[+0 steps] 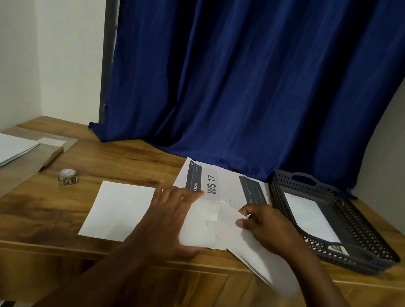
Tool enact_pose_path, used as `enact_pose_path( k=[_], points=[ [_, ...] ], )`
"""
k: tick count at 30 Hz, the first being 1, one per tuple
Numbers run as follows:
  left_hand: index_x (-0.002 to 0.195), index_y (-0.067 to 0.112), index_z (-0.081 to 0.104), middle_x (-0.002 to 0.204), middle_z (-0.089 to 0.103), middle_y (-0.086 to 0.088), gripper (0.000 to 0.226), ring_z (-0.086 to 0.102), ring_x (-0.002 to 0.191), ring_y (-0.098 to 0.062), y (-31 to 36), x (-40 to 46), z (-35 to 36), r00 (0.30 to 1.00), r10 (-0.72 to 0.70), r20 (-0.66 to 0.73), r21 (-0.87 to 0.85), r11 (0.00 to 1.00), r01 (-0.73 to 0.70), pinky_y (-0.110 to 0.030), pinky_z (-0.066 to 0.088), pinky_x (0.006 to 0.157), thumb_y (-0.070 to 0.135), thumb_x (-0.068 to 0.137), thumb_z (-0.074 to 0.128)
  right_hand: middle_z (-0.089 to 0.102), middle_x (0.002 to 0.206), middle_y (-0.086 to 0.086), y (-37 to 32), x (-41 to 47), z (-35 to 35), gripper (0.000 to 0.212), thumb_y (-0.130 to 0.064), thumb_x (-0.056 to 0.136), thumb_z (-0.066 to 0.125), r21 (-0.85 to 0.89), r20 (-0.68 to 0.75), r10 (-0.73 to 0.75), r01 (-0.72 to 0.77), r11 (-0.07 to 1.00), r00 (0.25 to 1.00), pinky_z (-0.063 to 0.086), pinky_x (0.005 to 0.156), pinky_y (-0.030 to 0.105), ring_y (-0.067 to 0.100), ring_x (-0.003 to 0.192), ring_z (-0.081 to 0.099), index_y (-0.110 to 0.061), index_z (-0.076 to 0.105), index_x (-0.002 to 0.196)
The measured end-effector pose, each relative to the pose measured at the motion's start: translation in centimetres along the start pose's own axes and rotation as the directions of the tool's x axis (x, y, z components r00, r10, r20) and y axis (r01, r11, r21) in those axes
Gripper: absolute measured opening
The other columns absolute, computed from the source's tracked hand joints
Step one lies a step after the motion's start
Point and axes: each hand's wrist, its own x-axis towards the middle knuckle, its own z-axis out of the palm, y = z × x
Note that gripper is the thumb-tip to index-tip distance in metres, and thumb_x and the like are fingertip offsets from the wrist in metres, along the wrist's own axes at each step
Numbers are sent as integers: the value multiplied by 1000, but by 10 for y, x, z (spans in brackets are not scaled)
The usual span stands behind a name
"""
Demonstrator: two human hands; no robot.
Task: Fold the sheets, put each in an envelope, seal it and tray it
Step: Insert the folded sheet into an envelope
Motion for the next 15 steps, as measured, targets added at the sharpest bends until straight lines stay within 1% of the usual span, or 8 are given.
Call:
enact_pose_path(
  k=[2, 3, 5, 7, 9, 11, 13, 15],
  points=[
    [149, 37, 18, 155, 42, 0, 111, 43, 138, -26, 1, 0, 1, 1000, 11, -15, -7, 1000, -11, -55, 6, 122, 90, 61, 61, 68, 80, -2, 3, 0, 0, 17, -31, 99, 62, -27, 0, -23, 23, 999, 1000, 54, 77, 35, 15, 81, 67, -18, 67, 90],
    [149, 37, 18, 155, 42, 0, 111, 44, 138, -26, 1, 0, 1, 1000, 11, -16, -10, 1000, -11, -56, 7, 122, 89, 61, 61, 69, 83, -2, 4, 0, 0, 16, -30, 100, 60, -28, 3, -25, 25, 999, 1000, 54, 78, 35, 14, 83, 67, -18, 68, 92],
    [149, 37, 18, 156, 42, 0, 111, 43, 139, -26, 0, 0, 2, 1000, 1, -9, -6, 1000, -1, -56, 7, 121, 90, 61, 61, 72, 97, -3, 5, 2, -1, 13, -29, 101, 59, -26, 9, -17, 18, 1000, 1000, 55, 86, 36, 15, 92, 67, -23, 70, 104],
    [150, 36, 20, 155, 42, 0, 113, 44, 138, -26, -1, 0, 3, 1000, -5, -12, 13, 1000, 5, -56, 7, 121, 90, 60, 62, 72, 107, -4, 6, 6, -2, 17, -29, 101, 59, -30, 15, -13, 14, 999, 1000, 54, 91, 36, 16, 99, 67, -28, 69, 115],
    [150, 37, 19, 155, 41, 1, 113, 42, 139, -25, 0, 0, 3, 1000, -16, -4, 19, 1000, 16, -57, 7, 123, 91, 60, 61, 71, 114, -6, 5, 8, -5, 20, -29, 102, 58, -33, 37, -14, 16, 999, 999, 53, 96, 37, 16, 105, 66, -29, 69, 118],
    [150, 38, 17, 156, 39, 2, 113, 40, 140, -24, 0, 0, 2, 1000, -24, 7, 12, 1000, 24, -59, 8, 123, 91, 60, 59, 70, 115, -9, 4, 10, -9, 16, -27, 101, 59, -20, 87, -18, 20, 1000, 996, 51, 98, 36, 15, 106, 65, -31, 71, 111],
    [149, 39, 16, 157, 38, 2, 112, 39, 140, -24, 0, 1, 1, 1000, -25, 16, 3, 1000, 25, -60, 9, 123, 91, 60, 60, 70, 107, -14, 1, 10, -10, 13, -27, 100, 62, 16, 126, -37, 35, 999, 991, 50, 96, 33, 11, 102, 65, -36, 71, 99],
    [149, 39, 15, 158, 38, 2, 112, 39, 141, -25, 1, 1, 1, 1000, -21, 23, -9, 1000, 21, -61, 10, 123, 90, 60, 61, 71, 99, -16, -3, 13, -6, 10, -29, 94, 70, 57, 88, -52, 48, 997, 995, 52, 90, 31, 7, 94, 65, -38, 71, 93]
  ],
)
